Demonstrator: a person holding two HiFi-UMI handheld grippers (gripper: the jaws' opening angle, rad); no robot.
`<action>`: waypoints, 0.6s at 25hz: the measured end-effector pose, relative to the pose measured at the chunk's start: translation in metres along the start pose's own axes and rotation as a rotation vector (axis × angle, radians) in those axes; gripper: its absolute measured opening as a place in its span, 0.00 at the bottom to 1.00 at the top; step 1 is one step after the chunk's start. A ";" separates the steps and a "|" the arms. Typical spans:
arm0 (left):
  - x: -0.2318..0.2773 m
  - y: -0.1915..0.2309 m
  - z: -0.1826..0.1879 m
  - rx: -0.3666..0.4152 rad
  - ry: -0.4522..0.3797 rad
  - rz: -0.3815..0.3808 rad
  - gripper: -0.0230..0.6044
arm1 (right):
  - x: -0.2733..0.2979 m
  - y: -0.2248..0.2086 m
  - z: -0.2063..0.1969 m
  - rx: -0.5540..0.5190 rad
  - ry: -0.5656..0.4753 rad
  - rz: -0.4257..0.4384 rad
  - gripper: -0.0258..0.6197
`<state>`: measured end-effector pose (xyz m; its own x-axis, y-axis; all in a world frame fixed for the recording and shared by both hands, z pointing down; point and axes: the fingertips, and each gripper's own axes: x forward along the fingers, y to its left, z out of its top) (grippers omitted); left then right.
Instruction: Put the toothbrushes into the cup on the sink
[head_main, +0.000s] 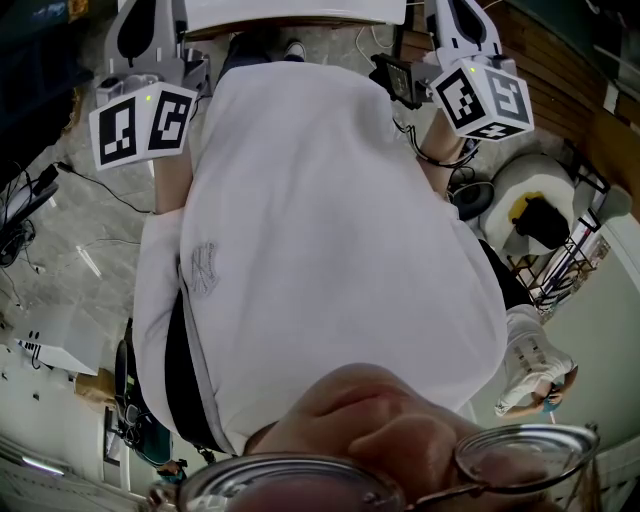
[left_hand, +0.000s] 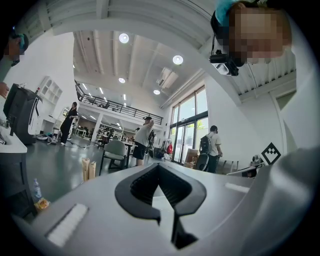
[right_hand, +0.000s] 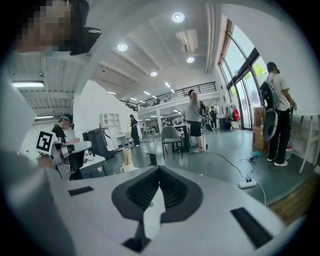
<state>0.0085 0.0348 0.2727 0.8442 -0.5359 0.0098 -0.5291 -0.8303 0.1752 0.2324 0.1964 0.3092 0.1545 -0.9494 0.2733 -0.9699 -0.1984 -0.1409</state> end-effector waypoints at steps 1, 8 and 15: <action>0.000 0.000 0.000 0.000 0.001 -0.001 0.05 | 0.000 0.000 0.000 0.001 0.001 -0.001 0.05; 0.001 0.001 -0.001 -0.001 0.003 -0.003 0.05 | -0.001 -0.001 -0.001 0.003 0.004 -0.006 0.05; 0.001 0.001 0.000 0.000 -0.003 -0.002 0.05 | 0.001 0.001 0.000 -0.006 0.001 0.001 0.05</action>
<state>0.0088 0.0340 0.2728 0.8448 -0.5351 0.0061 -0.5277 -0.8311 0.1754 0.2320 0.1950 0.3090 0.1529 -0.9494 0.2742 -0.9713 -0.1956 -0.1357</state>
